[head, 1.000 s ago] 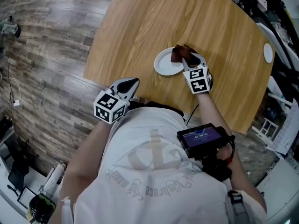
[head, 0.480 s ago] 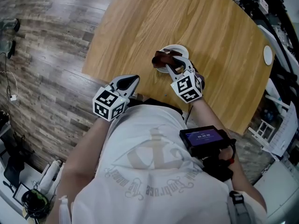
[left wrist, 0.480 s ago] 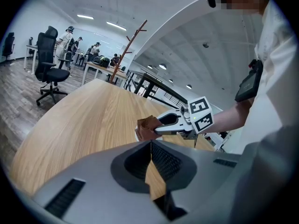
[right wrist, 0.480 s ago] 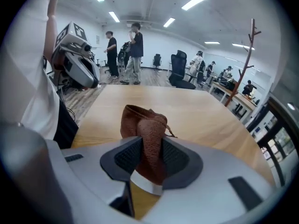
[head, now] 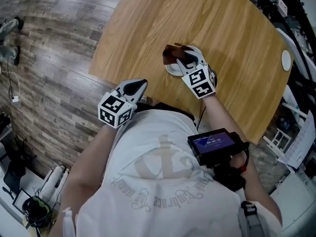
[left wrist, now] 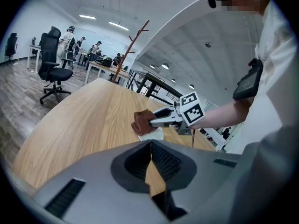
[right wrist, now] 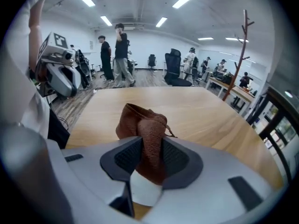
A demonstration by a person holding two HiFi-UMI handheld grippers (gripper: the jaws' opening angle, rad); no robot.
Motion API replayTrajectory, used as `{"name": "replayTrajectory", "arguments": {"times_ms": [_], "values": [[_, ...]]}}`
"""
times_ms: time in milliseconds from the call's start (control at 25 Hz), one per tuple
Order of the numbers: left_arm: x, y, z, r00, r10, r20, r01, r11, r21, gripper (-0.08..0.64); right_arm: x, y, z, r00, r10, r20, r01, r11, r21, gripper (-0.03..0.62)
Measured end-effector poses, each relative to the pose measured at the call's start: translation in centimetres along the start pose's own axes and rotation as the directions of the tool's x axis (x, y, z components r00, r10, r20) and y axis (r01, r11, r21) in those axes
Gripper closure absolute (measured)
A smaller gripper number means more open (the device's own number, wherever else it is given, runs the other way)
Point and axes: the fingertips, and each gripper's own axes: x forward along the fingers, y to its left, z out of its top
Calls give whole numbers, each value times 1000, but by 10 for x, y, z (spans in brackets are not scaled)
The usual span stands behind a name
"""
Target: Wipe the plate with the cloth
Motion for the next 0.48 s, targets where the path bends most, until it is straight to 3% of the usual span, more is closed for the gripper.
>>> {"name": "replayTrajectory", "arguments": {"times_ms": [200, 360, 480], "values": [[0, -1, 0, 1000, 3, -3, -3, 1000, 1, 548, -9, -49, -19, 990, -123, -65, 127, 990, 61, 465], [2, -2, 1, 1000, -7, -4, 7, 1000, 3, 547, -27, -81, -37, 964, -238, -118, 252, 960, 122, 465], [5, -1, 1, 1000, -15, -8, 15, 1000, 3, 546, -35, -87, -52, 954, -258, -155, 281, 948, 152, 465]]}}
